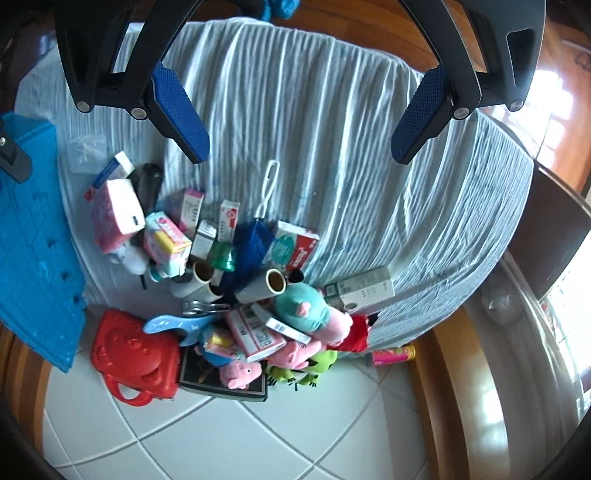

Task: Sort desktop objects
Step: 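Move both tools back over the remaining pile on the bed, then grasp the Tylenol box with left tool while right grasps pink ointment box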

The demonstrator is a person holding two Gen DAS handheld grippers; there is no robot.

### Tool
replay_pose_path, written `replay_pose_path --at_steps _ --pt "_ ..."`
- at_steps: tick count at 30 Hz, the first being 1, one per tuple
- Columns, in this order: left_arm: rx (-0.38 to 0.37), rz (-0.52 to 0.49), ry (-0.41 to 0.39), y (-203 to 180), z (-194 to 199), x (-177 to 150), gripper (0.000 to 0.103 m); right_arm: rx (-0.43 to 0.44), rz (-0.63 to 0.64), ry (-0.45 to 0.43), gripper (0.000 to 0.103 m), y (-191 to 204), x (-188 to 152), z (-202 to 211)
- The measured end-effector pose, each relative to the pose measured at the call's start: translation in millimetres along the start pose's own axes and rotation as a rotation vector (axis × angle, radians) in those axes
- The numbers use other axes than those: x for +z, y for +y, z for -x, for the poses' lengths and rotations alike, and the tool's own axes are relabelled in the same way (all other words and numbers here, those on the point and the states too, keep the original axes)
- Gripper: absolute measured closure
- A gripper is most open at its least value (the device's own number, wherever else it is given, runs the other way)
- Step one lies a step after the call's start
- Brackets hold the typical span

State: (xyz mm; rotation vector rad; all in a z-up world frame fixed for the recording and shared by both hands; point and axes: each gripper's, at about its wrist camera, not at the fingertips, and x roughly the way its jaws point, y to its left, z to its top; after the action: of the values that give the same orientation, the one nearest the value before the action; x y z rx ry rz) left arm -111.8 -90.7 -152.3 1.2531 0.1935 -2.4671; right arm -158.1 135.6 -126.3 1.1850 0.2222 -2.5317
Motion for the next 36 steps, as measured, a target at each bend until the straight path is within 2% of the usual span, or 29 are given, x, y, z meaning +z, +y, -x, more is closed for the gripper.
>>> replay_pose_path --at_steps 11,15,19,22,28,31,36 --pt "0.029 -0.056 0.126 -22.1 -96.7 22.1 0.003 0.092 -0.003 0.164 0.000 3.0 22.6 -124.7" --pt "0.068 -0.068 0.174 -7.5 -127.6 22.2 0.003 0.117 0.013 0.237 0.000 18.5 23.3 -158.8" --pt "0.044 -0.061 0.221 13.3 -158.5 35.2 0.003 0.113 0.005 0.261 0.000 32.5 28.8 -176.3" --pt "0.033 -0.103 0.217 22.2 -179.3 54.1 0.003 0.094 -0.032 0.267 0.000 44.5 34.0 -187.3" --pt "-0.057 -0.215 0.210 16.2 -218.3 86.5 0.003 0.022 -0.185 0.279 0.000 65.4 41.8 -219.8" --pt "-0.088 -0.273 0.229 5.2 -236.6 89.3 0.003 -0.039 -0.257 0.285 0.000 67.8 41.1 -232.3" --pt "-0.115 -0.331 0.257 -10.1 -263.3 85.0 0.001 -0.073 -0.302 0.329 0.000 67.5 36.2 -254.8"
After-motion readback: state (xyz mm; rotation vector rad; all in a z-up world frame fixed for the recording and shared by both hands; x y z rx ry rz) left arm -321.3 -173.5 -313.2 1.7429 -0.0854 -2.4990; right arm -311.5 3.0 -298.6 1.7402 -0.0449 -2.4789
